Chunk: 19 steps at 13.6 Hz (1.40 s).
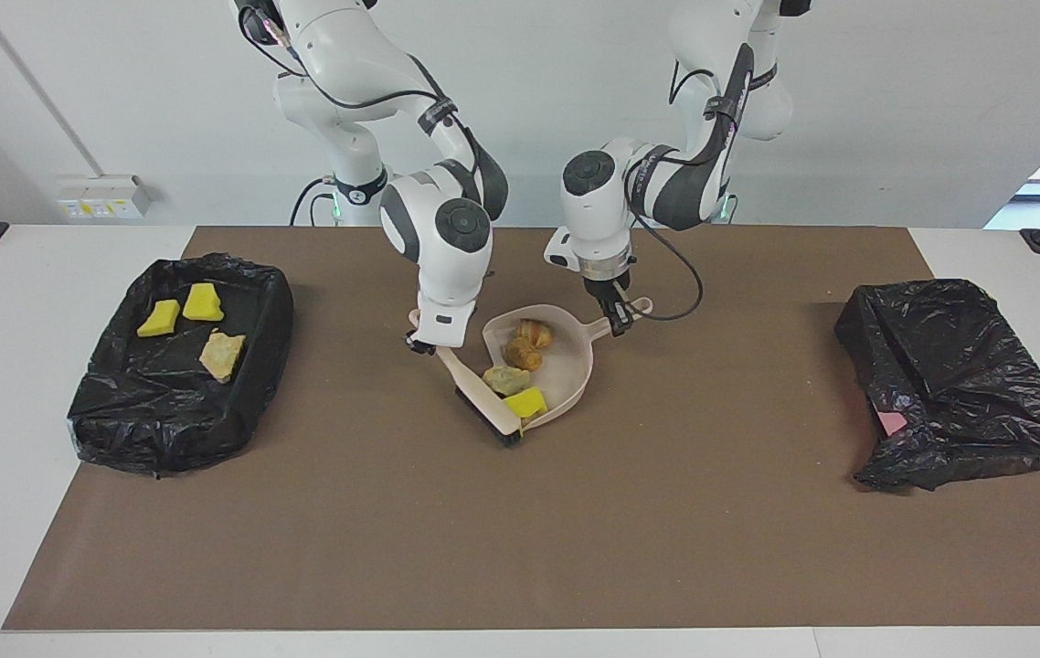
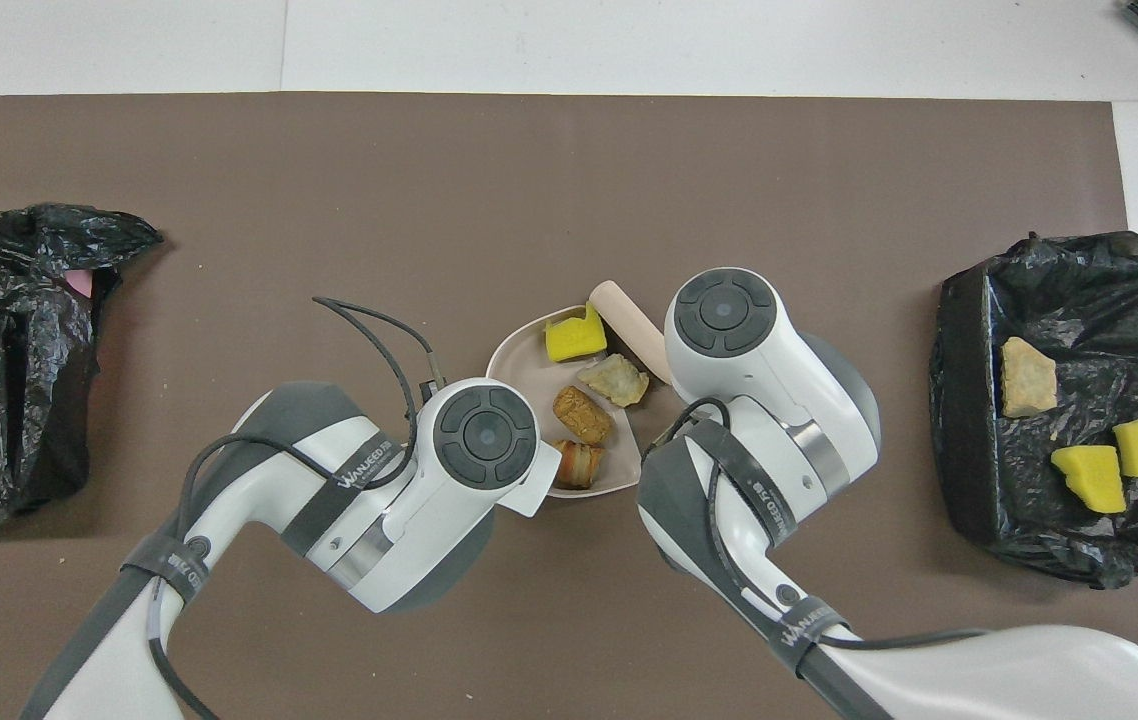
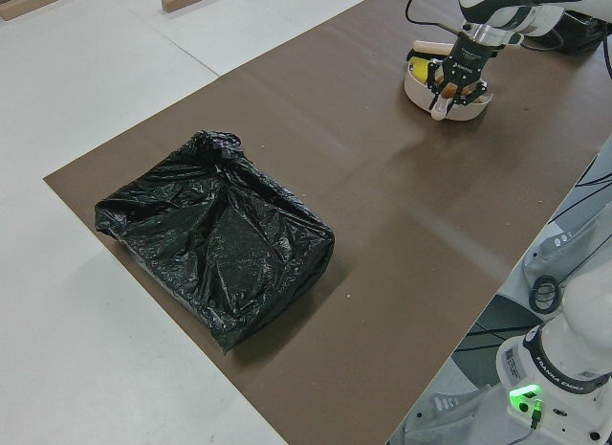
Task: Sweep and dump trash in bin
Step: 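Sweep the sponge and bread into the dustpan with the right gripper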
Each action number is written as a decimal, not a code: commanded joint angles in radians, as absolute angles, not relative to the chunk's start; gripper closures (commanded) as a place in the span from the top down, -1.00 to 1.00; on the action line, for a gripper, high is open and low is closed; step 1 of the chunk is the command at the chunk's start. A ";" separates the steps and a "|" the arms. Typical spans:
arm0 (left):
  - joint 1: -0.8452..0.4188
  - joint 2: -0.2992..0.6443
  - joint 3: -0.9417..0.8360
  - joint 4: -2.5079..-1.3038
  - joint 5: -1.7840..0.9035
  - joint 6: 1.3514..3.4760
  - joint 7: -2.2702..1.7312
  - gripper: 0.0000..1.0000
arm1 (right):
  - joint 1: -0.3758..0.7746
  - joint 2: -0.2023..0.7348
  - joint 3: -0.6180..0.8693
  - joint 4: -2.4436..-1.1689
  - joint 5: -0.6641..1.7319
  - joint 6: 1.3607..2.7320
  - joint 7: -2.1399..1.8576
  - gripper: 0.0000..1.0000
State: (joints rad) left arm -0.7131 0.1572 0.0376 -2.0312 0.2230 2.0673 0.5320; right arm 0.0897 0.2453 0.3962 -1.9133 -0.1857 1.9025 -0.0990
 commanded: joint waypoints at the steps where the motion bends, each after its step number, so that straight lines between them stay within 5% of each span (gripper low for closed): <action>1: -0.723 0.130 0.049 -2.066 0.227 2.102 0.508 -1.00 | 0.112 0.121 0.400 -2.028 -0.059 1.914 -0.057 -1.00; 7: -0.718 0.133 0.049 -2.065 0.227 2.118 0.520 -1.00 | 0.055 0.078 0.400 -2.033 -0.045 1.879 -0.118 -1.00; 11: -0.721 0.135 0.049 -2.060 0.229 2.123 0.537 -1.00 | 0.026 0.034 0.400 -2.158 0.047 2.058 -0.126 -1.00; 19: -0.690 0.133 0.051 -2.088 0.227 2.175 0.724 -1.00 | -0.025 0.055 0.394 -2.189 0.002 2.104 -0.206 -1.00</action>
State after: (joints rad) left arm -0.7088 0.1578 0.0494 -2.0470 0.2230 2.1356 0.6676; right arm -0.0014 0.0702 0.3874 -2.1318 0.0026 2.0336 -0.1763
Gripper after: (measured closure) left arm 0.674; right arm 0.736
